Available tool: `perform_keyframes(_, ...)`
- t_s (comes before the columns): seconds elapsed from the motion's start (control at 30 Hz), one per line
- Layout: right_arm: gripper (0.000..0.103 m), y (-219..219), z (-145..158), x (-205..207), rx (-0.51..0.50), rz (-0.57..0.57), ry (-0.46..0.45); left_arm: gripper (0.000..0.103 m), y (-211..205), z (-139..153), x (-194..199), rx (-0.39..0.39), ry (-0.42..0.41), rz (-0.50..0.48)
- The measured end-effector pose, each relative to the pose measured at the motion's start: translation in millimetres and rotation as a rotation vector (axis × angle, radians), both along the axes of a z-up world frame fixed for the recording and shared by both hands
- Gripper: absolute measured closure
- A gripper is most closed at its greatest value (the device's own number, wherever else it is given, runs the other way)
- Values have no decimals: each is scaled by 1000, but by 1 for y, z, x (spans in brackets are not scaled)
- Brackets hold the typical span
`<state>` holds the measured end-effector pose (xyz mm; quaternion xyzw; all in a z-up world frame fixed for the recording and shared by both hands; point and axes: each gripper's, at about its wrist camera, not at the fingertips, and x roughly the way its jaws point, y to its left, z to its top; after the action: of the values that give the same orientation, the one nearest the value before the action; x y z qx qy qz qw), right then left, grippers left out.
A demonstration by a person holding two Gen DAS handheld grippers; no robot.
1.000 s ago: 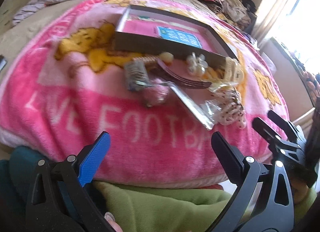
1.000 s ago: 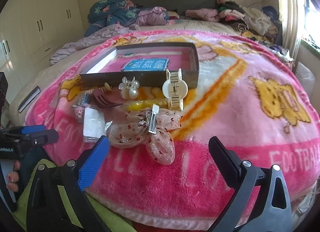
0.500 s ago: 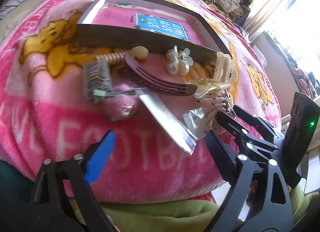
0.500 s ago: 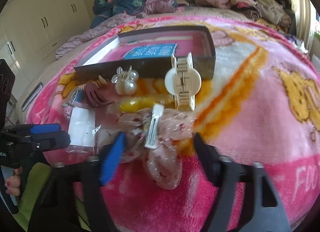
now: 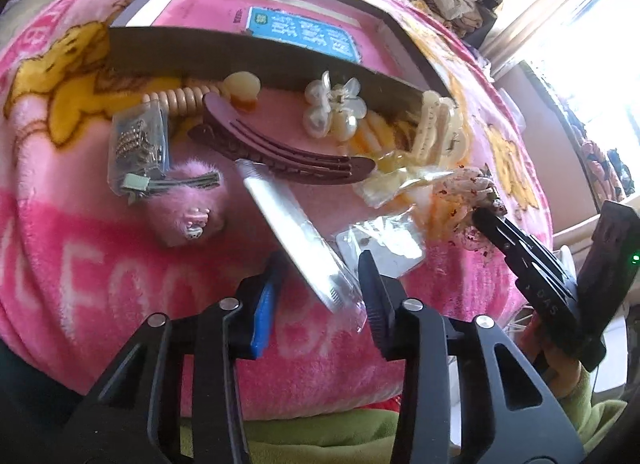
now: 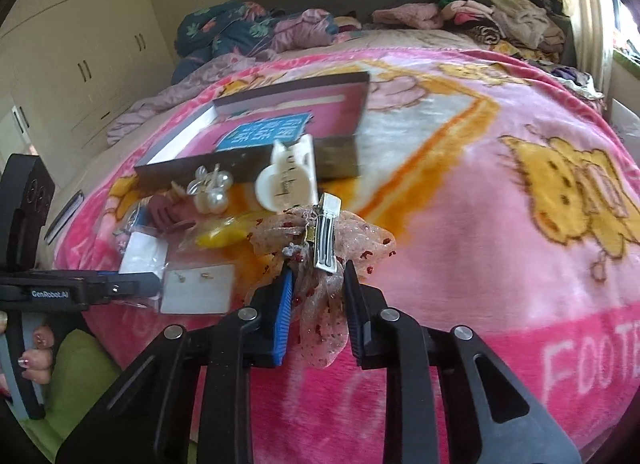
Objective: Organize jewelry
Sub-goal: 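Grasp the pink lace bow hair clip with the right tool while the left tool grasps the clear plastic bag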
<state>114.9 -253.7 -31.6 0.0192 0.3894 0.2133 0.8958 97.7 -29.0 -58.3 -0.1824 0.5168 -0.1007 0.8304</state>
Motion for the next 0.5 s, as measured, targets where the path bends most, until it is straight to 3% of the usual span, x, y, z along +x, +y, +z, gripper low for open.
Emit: perform_keyframes(0.5, 80, -6, 27, -1, -7, -40, -72, 83, 15, 27, -11, 48, -94, 0)
